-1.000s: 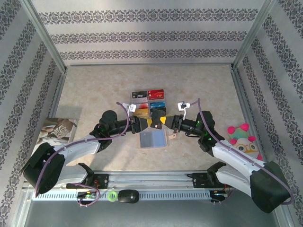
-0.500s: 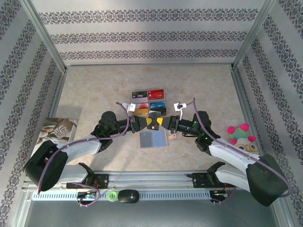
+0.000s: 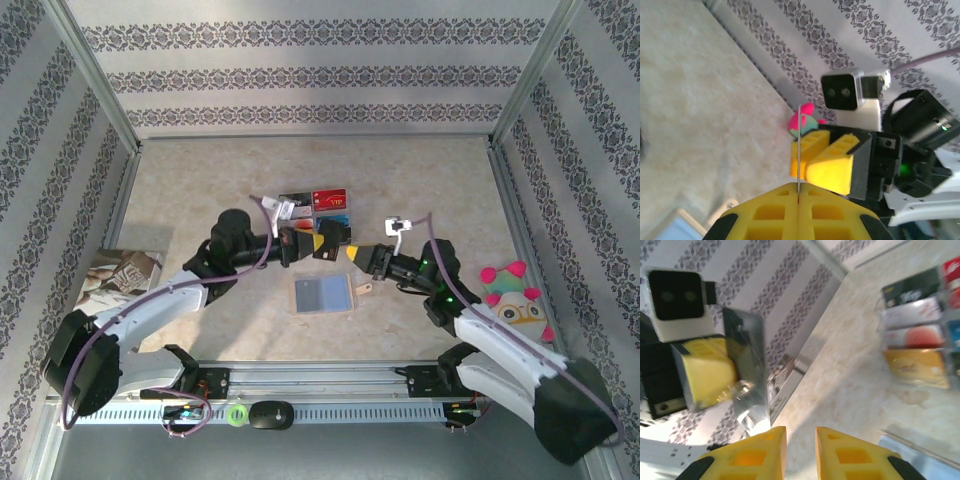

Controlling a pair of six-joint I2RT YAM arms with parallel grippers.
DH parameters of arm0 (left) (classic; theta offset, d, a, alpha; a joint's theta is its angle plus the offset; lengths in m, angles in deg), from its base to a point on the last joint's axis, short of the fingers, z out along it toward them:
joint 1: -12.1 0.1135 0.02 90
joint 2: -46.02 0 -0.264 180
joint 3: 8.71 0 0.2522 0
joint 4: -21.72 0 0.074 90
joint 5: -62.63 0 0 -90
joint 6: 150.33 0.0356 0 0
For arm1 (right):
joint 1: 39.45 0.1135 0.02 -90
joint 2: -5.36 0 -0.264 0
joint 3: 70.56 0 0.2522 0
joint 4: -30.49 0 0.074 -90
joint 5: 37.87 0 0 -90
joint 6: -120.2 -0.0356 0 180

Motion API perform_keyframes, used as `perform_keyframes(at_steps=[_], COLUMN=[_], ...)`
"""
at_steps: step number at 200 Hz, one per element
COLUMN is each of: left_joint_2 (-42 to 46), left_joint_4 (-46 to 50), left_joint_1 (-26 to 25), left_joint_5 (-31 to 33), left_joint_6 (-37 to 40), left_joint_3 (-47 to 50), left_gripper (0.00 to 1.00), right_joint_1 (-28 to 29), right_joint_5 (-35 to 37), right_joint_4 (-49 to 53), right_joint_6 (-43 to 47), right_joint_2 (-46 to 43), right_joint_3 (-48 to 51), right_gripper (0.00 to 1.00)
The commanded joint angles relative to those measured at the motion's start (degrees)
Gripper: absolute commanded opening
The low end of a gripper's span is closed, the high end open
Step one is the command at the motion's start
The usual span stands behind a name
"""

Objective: Take the credit cards out of the card holder

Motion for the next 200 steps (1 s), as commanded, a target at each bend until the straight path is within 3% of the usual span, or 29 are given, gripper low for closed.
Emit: perform_keyframes(at_steps=[1, 20, 52, 109, 133, 200], left_joint_2=[-0.6, -5.5, -16.7, -40.2, -46.2, -49.3], left_joint_4=[28.3, 41.5, 55.2, 73.3, 73.5, 66.6], left_joint_1=[-1.8, -3.1, -3.3, -4.2, -6.5, -8.2], left_joint_5=[6.5, 12.4, 18.7, 24.0, 29.6, 32.9], left_joint_6=[21.6, 32.9, 47.6, 65.3, 70.6, 80.7], left_joint_3=[-10.3, -20.5, -33.9, -58.1, -62.9, -61.9], left_gripper=[0.0, 0.0, 0.0, 0.0, 0.0, 0.0], right_joint_1=[-1.8, -3.6, -8.2, -13.6, -15.3, -17.9], right_joint_5=[4.5, 5.9, 3.9, 0.2, -1.1, -2.6], right_joint_4=[12.6, 16.0, 16.8, 17.0, 17.1, 16.8], right_joint_6=[4.9, 4.9, 2.9, 1.7, 1.6, 2.8], right_joint_2=[-7.0, -11.8, -14.3, -16.1, -16.3, -14.2], right_joint_3=[2.0, 3.6, 6.0, 8.4, 9.0, 9.5], right_gripper=[0.23, 0.23, 0.23, 0.22, 0.21, 0.21])
